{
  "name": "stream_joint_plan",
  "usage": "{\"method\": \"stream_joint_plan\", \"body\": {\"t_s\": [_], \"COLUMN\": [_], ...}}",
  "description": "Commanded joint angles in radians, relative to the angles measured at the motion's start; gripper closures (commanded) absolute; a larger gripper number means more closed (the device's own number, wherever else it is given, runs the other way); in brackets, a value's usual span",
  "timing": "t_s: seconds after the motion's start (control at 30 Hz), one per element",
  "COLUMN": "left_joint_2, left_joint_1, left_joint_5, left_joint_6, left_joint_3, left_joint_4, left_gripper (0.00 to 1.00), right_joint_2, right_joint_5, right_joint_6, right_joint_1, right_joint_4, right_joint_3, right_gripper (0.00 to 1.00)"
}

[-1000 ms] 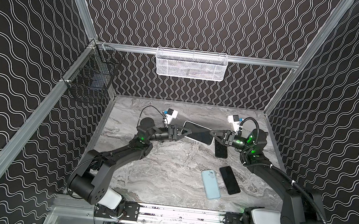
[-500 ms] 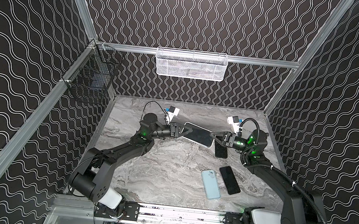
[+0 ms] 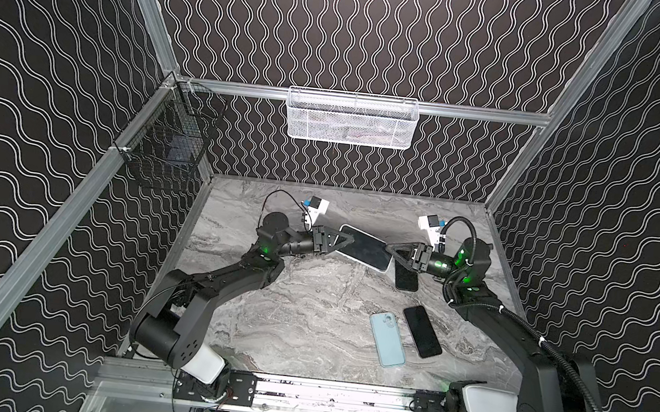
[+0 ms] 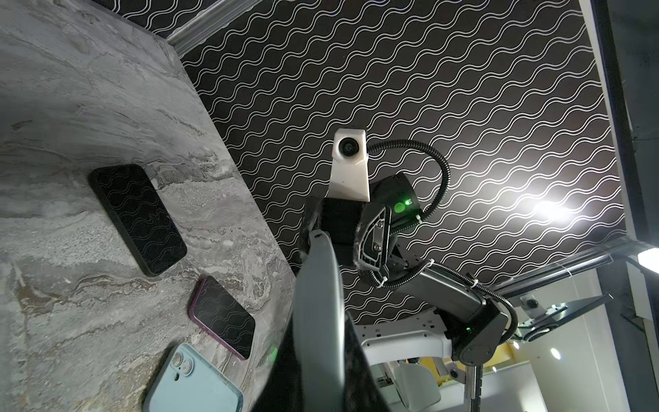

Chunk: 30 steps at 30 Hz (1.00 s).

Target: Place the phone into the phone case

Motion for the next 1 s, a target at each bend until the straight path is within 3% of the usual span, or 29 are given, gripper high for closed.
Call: {"method": "stream_joint_plan", "body": {"t_s": [0.0, 0.27, 0.37, 0.63, 0.67, 0.73, 0.77, 0.87, 0.97], "left_joint_2": [0.009, 0.0, 0.0, -0.003, -0.003, -0.006, -0.01, -0.028, -0.072], "left_joint_1": [0.001, 0.001, 0.001, 0.001, 0.001, 0.001, 0.002, 0.002, 0.001], "left_joint_5": [-0.026, -0.023, -0.022, -0.01, -0.004, 0.004, 0.011, 0.067, 0.139], "left_joint_6": [-0.069, -0.053, -0.052, -0.048, -0.048, -0.05, -0.05, -0.028, 0.124], "left_joint_3": [-0.007, -0.007, -0.007, -0.009, -0.008, -0.005, -0.002, 0.019, 0.086], "left_joint_4": [0.147, 0.118, 0.114, 0.112, 0.11, 0.108, 0.106, 0.046, -0.238], "left_gripper": [1.0, 1.0, 1.0, 1.0, 1.0, 1.0, 1.0, 1.0, 1.0], "right_joint_2": [0.009, 0.073, 0.081, 0.019, 0.013, 0.004, -0.001, -0.024, -0.04], "right_joint_5": [-0.011, -0.051, -0.048, 0.009, 0.015, 0.019, 0.018, 0.019, 0.017], "right_joint_6": [0.055, 0.219, 0.243, 0.016, -0.007, -0.036, -0.048, -0.131, -0.34], "right_joint_1": [-0.004, -0.004, -0.004, -0.003, -0.003, -0.003, -0.003, -0.008, -0.012], "right_joint_4": [0.106, 0.353, 0.384, 0.04, 0.01, -0.034, -0.047, -0.143, -0.377], "right_joint_3": [-0.008, -0.027, -0.03, 0.02, 0.026, 0.034, 0.037, 0.072, 0.161], "right_gripper": [0.5, 0.69, 0.8, 1.0, 0.97, 0.7, 0.64, 0.47, 0.42]}}
